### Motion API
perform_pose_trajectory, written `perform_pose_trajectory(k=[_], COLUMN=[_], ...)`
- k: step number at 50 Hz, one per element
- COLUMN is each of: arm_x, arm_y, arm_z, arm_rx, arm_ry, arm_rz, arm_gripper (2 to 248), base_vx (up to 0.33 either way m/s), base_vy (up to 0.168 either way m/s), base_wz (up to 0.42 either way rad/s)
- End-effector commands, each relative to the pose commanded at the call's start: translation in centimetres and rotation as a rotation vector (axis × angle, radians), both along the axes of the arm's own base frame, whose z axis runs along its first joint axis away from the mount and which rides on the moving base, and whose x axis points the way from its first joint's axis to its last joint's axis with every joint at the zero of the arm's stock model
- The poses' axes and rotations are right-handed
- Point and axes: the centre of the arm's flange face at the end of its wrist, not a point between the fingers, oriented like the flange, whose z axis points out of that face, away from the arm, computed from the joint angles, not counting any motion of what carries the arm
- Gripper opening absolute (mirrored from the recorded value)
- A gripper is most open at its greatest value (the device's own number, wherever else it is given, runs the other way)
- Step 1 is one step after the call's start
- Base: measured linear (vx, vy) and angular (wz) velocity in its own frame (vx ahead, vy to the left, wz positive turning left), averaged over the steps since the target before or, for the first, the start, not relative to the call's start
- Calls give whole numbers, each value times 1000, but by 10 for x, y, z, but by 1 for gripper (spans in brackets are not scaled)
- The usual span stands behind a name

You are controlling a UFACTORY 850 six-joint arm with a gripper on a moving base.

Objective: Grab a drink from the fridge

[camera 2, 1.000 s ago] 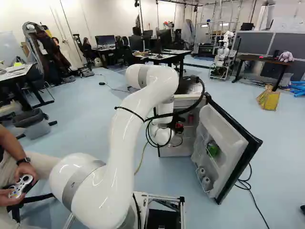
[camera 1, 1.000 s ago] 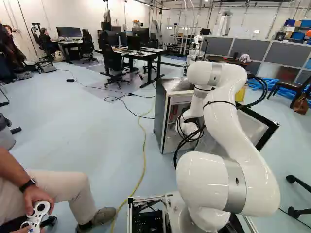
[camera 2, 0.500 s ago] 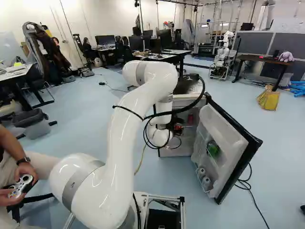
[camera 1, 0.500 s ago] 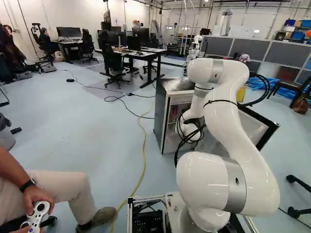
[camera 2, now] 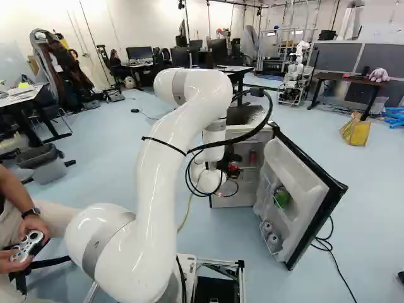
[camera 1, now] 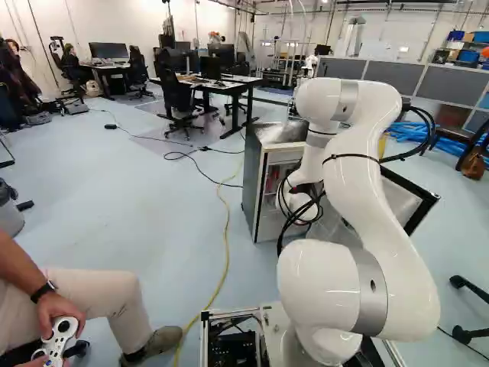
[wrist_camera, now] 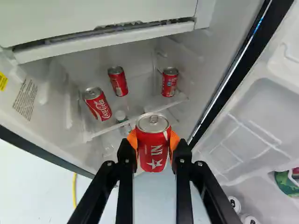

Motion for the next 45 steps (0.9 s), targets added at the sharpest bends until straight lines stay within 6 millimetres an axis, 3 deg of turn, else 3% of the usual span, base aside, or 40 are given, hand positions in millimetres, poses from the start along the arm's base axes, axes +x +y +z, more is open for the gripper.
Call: perform_pose_trajectory(k=[45], arm_x=[-47], arm_y=[24], arm_z=[66], arm_rx=[-5], arm_ry=[-13], arm_rz=[16], arm_gripper=[87], base_vx=[0], base_vy=[0], base_wz=[0])
